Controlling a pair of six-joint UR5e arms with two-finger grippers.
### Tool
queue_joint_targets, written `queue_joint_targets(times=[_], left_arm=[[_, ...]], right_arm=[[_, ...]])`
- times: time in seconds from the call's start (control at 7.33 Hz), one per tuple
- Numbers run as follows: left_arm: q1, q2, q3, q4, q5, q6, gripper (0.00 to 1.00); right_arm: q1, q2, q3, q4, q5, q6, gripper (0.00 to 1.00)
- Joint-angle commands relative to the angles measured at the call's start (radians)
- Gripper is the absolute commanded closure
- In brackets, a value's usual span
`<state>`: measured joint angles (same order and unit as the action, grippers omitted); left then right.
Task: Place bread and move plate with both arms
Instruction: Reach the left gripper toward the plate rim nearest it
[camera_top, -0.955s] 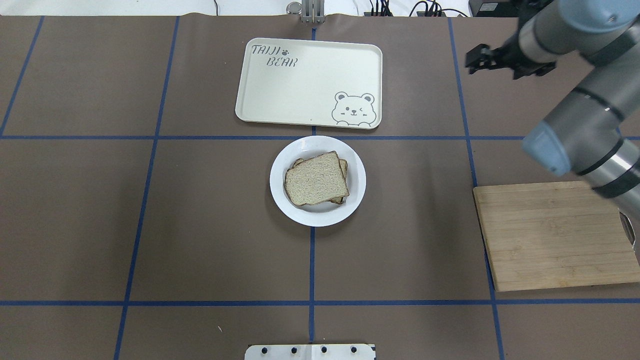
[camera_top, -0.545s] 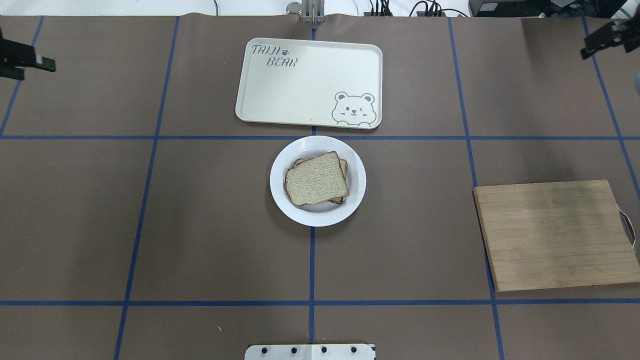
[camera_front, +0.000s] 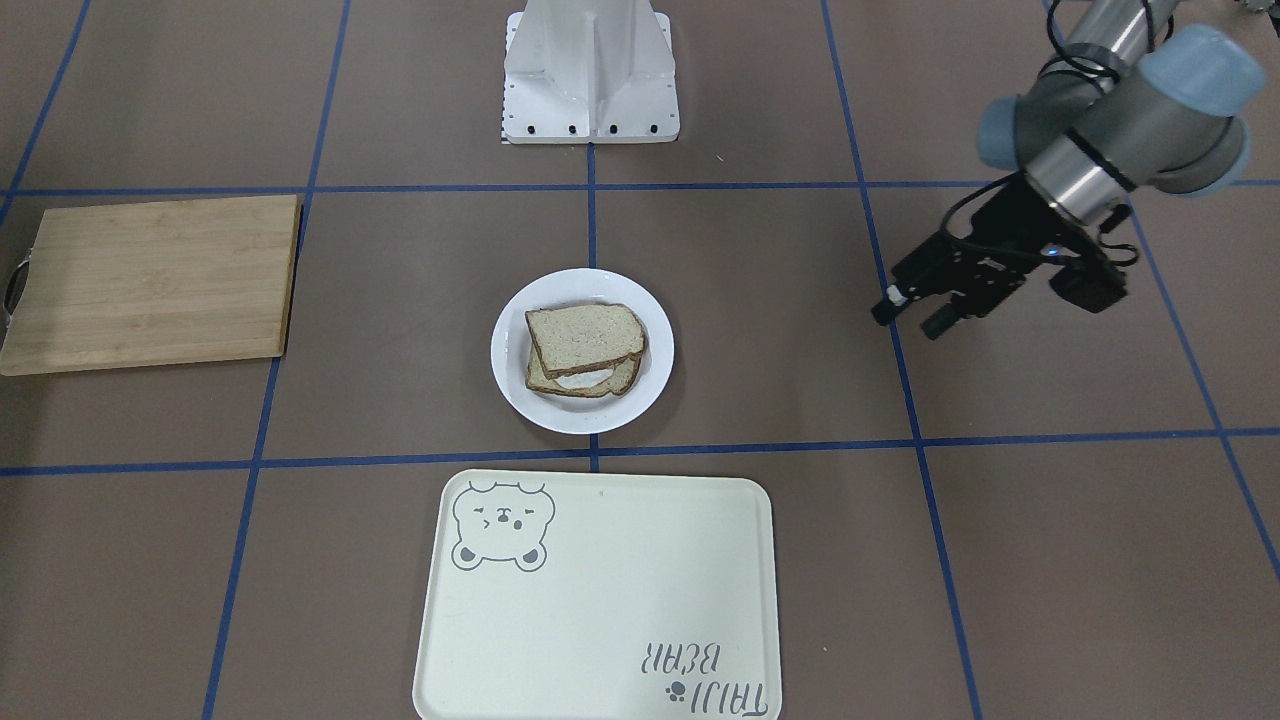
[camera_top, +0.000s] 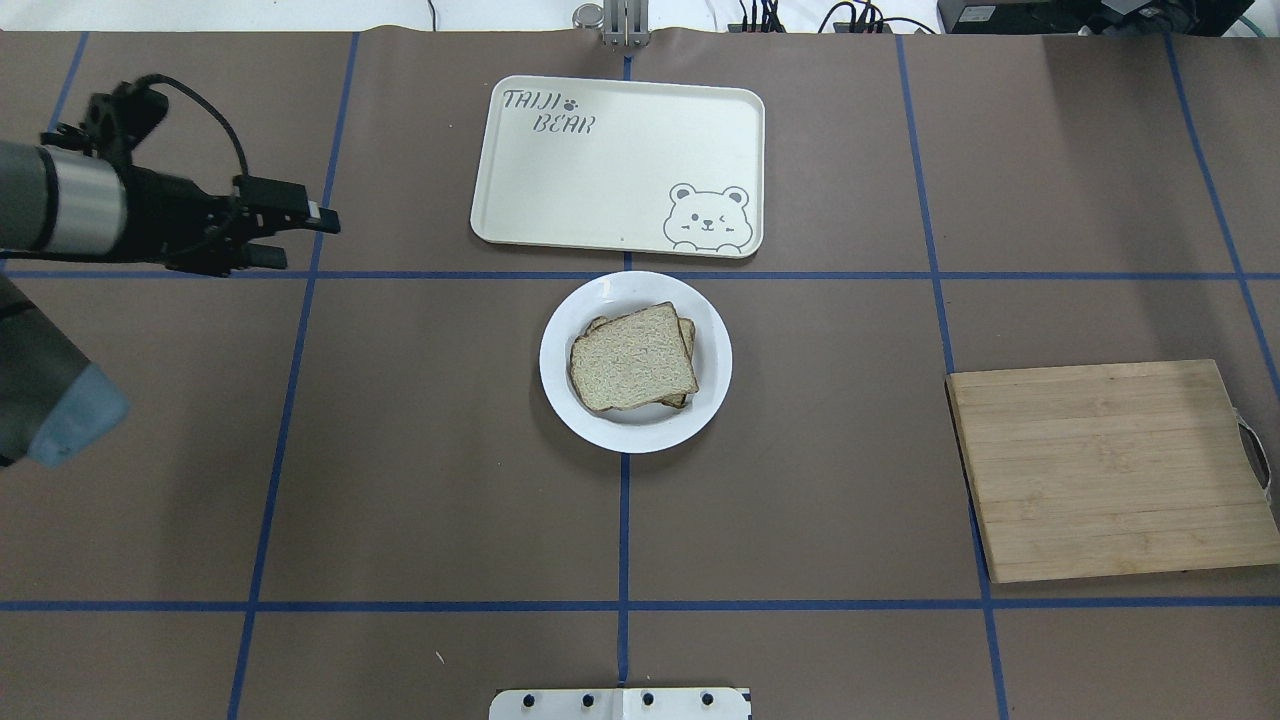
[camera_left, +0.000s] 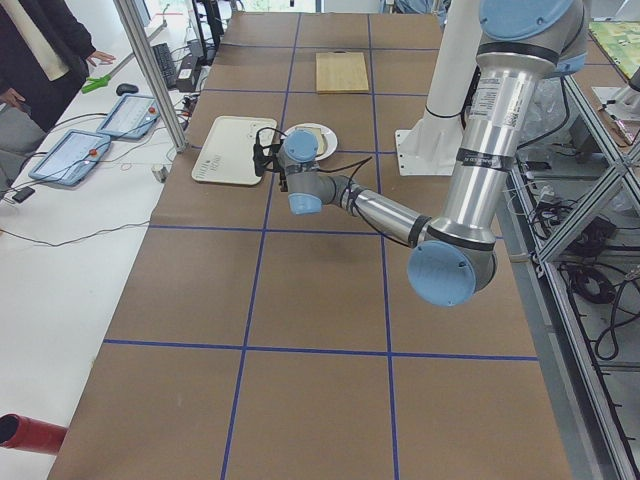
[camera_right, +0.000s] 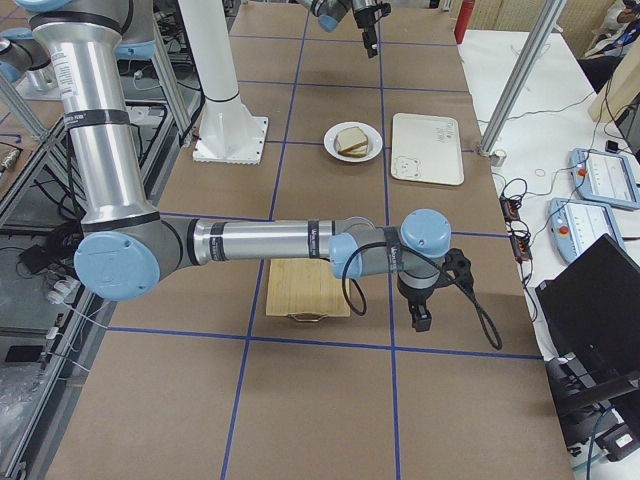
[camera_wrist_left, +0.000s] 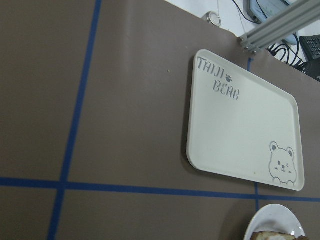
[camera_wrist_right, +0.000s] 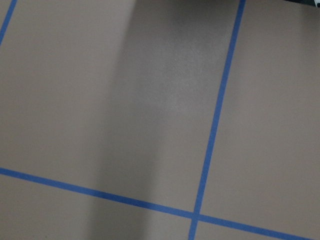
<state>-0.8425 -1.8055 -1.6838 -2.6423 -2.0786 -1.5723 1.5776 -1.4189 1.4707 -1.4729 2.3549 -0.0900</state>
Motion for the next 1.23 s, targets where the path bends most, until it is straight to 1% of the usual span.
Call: queue_joint_targets(times=[0.0, 0.14, 0.27, 0.41, 0.55, 0.68, 0.82, 0.95, 1.09], left_arm=[[0.204, -0.012, 0.006, -0.093, 0.229, -0.156, 0.01], [0.274, -0.030, 0.013, -0.093, 0.315, -0.178, 0.02], [0.349, -0.069, 0.051, -0.096, 0.419, -0.179, 0.07], [0.403, -0.140, 0.109, -0.096, 0.490, -0.211, 0.18], [0.417, -0.205, 0.187, -0.096, 0.503, -0.231, 0.19], [0.430, -0.222, 0.219, -0.113, 0.503, -0.233, 0.19], [0.431, -0.221, 0.233, -0.137, 0.503, -0.232, 0.20], [0.431, -0.221, 0.239, -0.140, 0.503, -0.230, 0.24], [0.431, -0.222, 0.251, -0.140, 0.502, -0.232, 0.30]], right_arm=[[0.005, -0.017, 0.011, -0.123, -0.055, -0.104, 0.00], [-0.016, -0.012, 0.069, -0.255, -0.086, -0.128, 0.00], [-0.016, -0.017, 0.118, -0.289, -0.132, -0.140, 0.00], [-0.016, -0.026, 0.129, -0.290, -0.131, -0.142, 0.00], [-0.016, -0.025, 0.129, -0.290, -0.128, -0.140, 0.00], [-0.016, -0.023, 0.126, -0.288, -0.126, -0.140, 0.00], [-0.016, -0.023, 0.126, -0.287, -0.125, -0.140, 0.00], [-0.016, -0.022, 0.126, -0.287, -0.125, -0.140, 0.00], [-0.016, -0.018, 0.125, -0.285, -0.125, -0.139, 0.00]])
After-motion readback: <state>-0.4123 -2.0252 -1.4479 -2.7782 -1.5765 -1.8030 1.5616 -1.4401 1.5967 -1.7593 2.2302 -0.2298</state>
